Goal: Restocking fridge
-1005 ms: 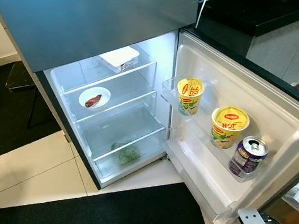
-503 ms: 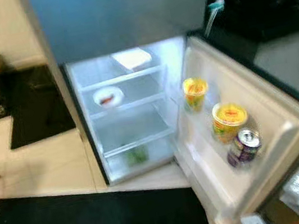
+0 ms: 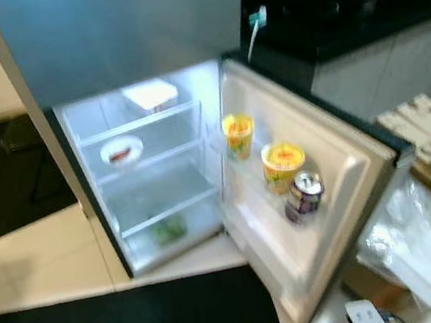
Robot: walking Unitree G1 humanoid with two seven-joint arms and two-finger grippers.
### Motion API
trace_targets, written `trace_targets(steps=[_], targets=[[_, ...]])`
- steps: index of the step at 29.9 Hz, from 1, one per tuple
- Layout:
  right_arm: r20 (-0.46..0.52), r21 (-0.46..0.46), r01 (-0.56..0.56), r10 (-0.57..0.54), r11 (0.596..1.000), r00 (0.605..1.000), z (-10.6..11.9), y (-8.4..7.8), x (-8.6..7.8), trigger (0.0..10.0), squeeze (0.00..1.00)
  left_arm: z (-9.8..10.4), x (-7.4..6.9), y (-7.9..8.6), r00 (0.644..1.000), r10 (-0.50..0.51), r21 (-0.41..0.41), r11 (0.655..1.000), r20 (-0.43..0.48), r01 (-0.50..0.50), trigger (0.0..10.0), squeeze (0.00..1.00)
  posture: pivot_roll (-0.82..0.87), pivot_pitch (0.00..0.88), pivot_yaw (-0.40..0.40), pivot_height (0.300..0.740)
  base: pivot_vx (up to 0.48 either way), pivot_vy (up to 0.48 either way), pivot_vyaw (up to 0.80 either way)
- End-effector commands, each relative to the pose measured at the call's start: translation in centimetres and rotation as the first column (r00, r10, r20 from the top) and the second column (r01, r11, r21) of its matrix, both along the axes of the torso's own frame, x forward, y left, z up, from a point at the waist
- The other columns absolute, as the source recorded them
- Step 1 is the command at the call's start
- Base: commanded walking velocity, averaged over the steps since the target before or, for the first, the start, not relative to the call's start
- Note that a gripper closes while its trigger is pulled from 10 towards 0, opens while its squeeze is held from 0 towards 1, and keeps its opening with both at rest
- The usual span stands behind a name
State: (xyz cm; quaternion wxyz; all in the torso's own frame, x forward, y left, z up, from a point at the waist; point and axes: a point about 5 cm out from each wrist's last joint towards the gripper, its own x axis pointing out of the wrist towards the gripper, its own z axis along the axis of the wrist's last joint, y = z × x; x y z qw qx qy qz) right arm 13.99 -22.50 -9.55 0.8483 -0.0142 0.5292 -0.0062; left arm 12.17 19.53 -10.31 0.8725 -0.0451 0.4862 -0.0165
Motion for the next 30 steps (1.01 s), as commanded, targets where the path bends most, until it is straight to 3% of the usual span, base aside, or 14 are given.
trace_targets(steps=[1, 10, 13, 16, 20, 22, 23, 25, 27, 28, 29, 30], targets=[[0.003, -0.016, 0.005, -0.005, 1.0, 1.0, 0.1, -0.5, 0.0, 10.0, 0.0, -0.2, -0.5, -0.1, 1.0, 0.002, 0.005, 1.0, -0.025, -0.002, 10.0, 0.0, -0.06, 0.0, -0.042, 0.74, 0.0, 0.0, 0.0], [0.027, -0.019, 0.081, -0.08, 0.997, 0.996, 0.3, -1.2, 0.1, 10.0, 0.0, -0.2, -0.4, 0.1, 1.0, 0.003, 0.007, 1.0, -0.024, -0.003, 10.0, 0.0, -0.06, 0.0, -0.033, 0.74, 0.0, 0.0, 0.0], [0.049, -0.034, 0.149, -0.147, 0.988, 0.988, 0.6, -2.1, 0.2, 10.0, 0.0, -0.2, -0.4, 0.1, 1.0, 0.005, 0.006, 1.0, -0.022, -0.004, 10.0, 0.0, -0.06, 0.0, -0.032, 0.74, 0.0, 0.0, 0.0], [0.131, -0.052, 0.306, -0.297, 0.951, 0.946, 1.5, -4.3, 0.8, 10.0, 0.0, -0.2, -0.4, 0.1, 1.0, 0.01, 0.004, 1.0, -0.02, -0.01, 10.0, 0.0, -0.05, 0.0, -0.031, 0.74, 0.0, 0.0, 0.0], [0.249, -0.138, 0.521, -0.48, 0.842, 0.841, 3.5, -9.0, 0.9, 10.0, 0.0, -0.2, -0.6, 0.3, 1.0, 0.013, 0.007, 1.0, -0.024, -0.012, 10.0, 0.0, -0.06, 0.0, -0.022, 0.74, 0.0, 0.0, 0.0], [0.309, -0.135, 0.593, -0.535, 0.793, 0.786, 4.6, -10.7, 1.2, 10.0, 0.0, -0.2, -0.7, 0.4, 1.0, 0.01, 0.009, 1.0, -0.026, -0.01, 10.0, 0.0, -0.06, 0.0, -0.016, 0.74, 0.0, 0.0, 0.0], [0.309, -0.135, 0.593, -0.535, 0.793, 0.786, 4.6, -10.7, 1.2, 10.0, 0.0, -0.2, -0.7, 0.4, 1.0, 0.01, 0.009, 1.0, -0.026, -0.01, 10.0, 0.0, -0.06, 0.0, -0.016, 0.74, 0.0, 0.0, 0.0], [0.393, -0.08, 0.668, -0.593, 0.74, 0.703, 5.9, -12.2, 2.1, 10.0, 0.0, -0.2, -0.7, 0.5, 1.0, 0.01, 0.01, 1.0, -0.026, -0.01, 10.0, 0.0, -0.06, 0.0, -0.016, 0.74, 0.0, 0.0, 0.0], [0.491, 0.054, 0.711, -0.639, 0.701, 0.592, 7.9, -13.4, 4.1, 10.0, 0.0, -0.1, -0.7, 0.7, 1.0, 0.009, 0.01, 1.0, -0.025, -0.008, 10.0, 0.0, -0.07, 0.0, -0.011, 0.74, 0.0, 0.0, 0.0], [0.52, 0.101, 0.712, -0.647, 0.695, 0.558, 8.6, -13.7, 4.8, 10.0, 0.0, -0.1, -0.7, 0.7, 1.0, 0.008, 0.01, 1.0, -0.024, -0.008, 10.0, 0.0, -0.07, 0.0, -0.011, 0.74, 0.0, 0.0, 0.0], [0.52, 0.101, 0.712, -0.647, 0.695, 0.558, 8.6, -13.7, 4.8, 10.0, 0.0, -0.1, -0.7, 0.7, 1.0, 0.008, 0.01, 1.0, -0.024, -0.008, 10.0, 0.0, -0.07, 0.0, -0.011, 0.74, 0.0, 0.0, 0.0], [0.554, 0.16, 0.703, -0.652, 0.693, 0.518, 9.5, -14.0, 5.8, 10.0, 0.0, -0.1, -0.6, 0.7, 1.0, 0.008, 0.009, 1.0, -0.023, -0.008, 10.0, 0.0, -0.07, 0.0, -0.012, 0.74, 0.0, 0.0, 0.0]])
